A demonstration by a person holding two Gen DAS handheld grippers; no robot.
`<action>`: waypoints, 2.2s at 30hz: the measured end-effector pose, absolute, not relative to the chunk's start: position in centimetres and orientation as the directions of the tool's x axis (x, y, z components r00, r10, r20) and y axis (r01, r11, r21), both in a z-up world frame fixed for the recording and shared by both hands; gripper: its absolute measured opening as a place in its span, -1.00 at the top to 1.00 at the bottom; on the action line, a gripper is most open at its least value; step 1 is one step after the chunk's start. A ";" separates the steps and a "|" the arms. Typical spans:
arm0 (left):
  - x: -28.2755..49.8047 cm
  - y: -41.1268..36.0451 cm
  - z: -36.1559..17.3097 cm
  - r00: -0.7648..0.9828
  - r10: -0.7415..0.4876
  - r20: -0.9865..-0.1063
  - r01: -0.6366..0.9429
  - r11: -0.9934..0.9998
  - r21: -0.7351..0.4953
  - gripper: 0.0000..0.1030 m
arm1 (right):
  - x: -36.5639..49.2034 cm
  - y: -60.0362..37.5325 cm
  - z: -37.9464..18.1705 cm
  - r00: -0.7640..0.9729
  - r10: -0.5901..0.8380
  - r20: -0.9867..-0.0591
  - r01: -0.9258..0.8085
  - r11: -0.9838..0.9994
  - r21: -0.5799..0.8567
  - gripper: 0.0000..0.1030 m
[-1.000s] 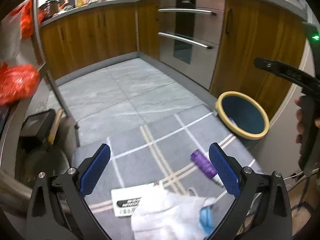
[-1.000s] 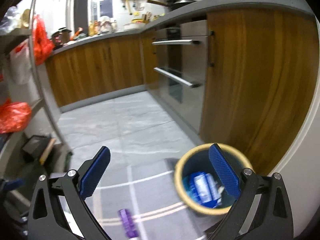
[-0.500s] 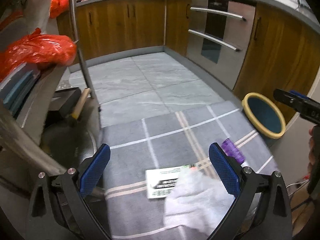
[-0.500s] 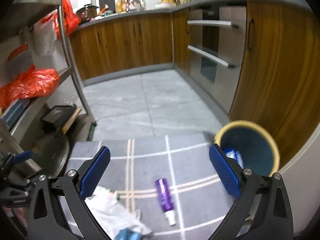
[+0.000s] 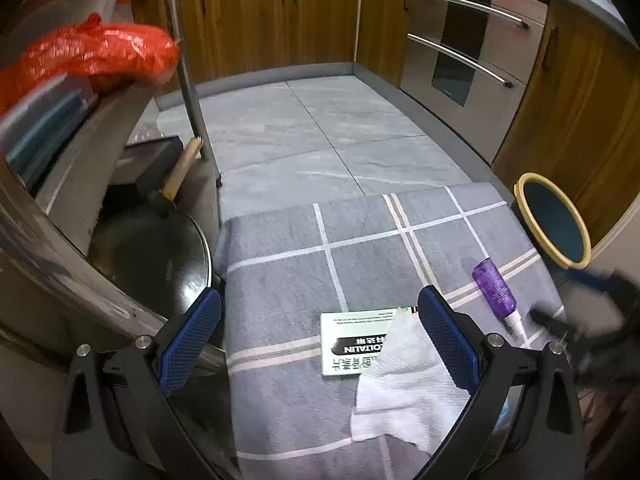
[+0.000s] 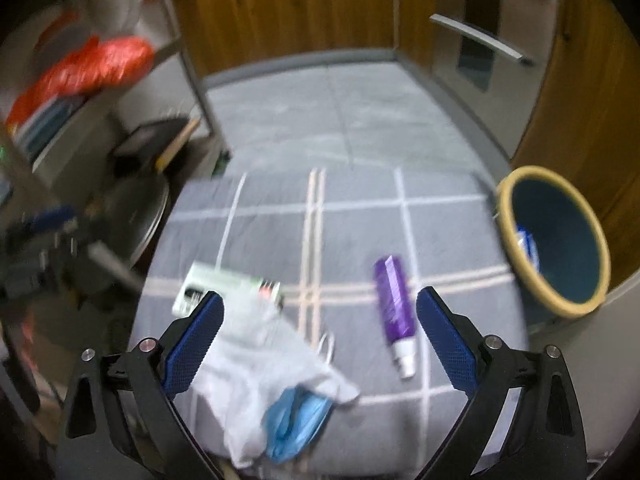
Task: Collect trash
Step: 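Move both open tools back over the tissue, card and spray bottle, then grasp the white tissue with the right tool and lift it, then grasp the blue face mask with the left tool while the right holds the tissue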
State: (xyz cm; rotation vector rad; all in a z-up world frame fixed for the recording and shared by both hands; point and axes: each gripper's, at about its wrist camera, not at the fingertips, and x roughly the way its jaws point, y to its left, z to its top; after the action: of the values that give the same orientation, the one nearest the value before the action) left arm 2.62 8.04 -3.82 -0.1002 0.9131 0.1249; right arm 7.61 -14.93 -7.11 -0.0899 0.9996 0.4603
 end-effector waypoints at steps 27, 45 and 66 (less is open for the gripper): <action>3.8 5.4 -5.1 0.571 -0.009 -0.821 -0.043 0.998 -0.041 -0.89 | 8.0 -14.0 -8.0 0.308 0.414 -0.857 -0.473 0.848 0.240 0.95; 3.2 -4.0 -9.7 0.454 -0.167 -0.875 0.273 0.961 -0.041 -0.89 | 11.7 -21.0 0.6 0.574 0.439 -0.691 -0.354 0.894 0.274 0.95; 3.2 -9.3 -15.1 0.227 -0.290 -0.930 0.387 0.903 -0.187 0.86 | 11.5 -22.6 1.3 0.593 0.447 -0.669 -0.369 0.890 0.268 0.95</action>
State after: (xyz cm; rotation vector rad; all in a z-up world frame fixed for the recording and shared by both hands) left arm 3.19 -9.25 -15.14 0.0897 1.2587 -0.4672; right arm 11.51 -22.62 1.27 0.1051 0.8064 0.4753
